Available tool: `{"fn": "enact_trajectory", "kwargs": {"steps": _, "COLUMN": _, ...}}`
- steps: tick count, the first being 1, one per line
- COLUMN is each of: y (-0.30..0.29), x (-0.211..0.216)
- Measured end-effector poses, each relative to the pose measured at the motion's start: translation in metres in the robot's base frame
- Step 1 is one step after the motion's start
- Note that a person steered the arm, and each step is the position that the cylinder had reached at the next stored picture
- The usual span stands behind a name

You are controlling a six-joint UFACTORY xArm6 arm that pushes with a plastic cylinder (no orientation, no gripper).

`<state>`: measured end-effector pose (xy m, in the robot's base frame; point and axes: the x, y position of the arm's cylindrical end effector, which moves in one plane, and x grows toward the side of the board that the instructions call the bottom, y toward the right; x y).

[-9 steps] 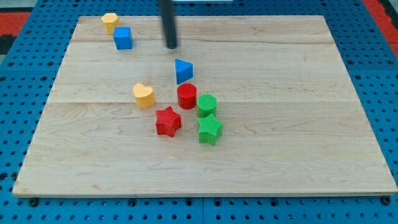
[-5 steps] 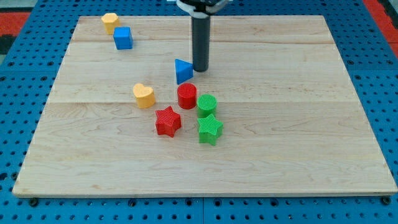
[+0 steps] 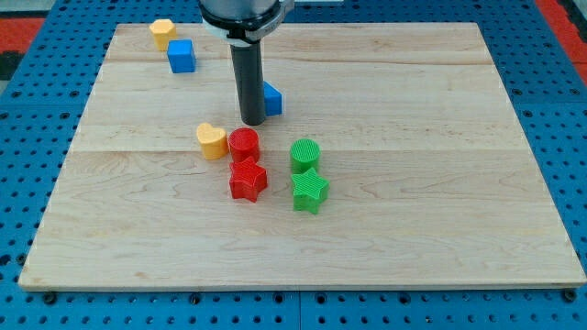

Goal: Slide the blue triangle diagonally top right to the blue cube

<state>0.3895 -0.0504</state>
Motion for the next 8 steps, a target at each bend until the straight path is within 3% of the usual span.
{"fn": "enact_trajectory", "kwargs": {"steps": 1, "y": 0.038, "x": 0.025}}
{"fn": "enact_trajectory", "kwargs": {"steps": 2, "y": 0.011, "x": -0.001}}
{"fn": "enact_trajectory", "kwargs": {"steps": 3, "y": 0.026, "x": -0.045}}
{"fn": "enact_trajectory", "kwargs": {"steps": 4, "y": 0.046, "x": -0.061}}
{"fn": "enact_trajectory", "kwargs": {"steps": 5, "y": -0.024, "x": -0.069}}
{"fn": "enact_trajectory", "kwargs": {"steps": 6, "y": -0.034, "x": -0.047}}
{"fn": "enact_trajectory", "kwargs": {"steps": 7, "y": -0.066, "x": -0.074}}
{"fn": "enact_trajectory", "kwargs": {"steps": 8, "y": -0.045, "x": -0.084}}
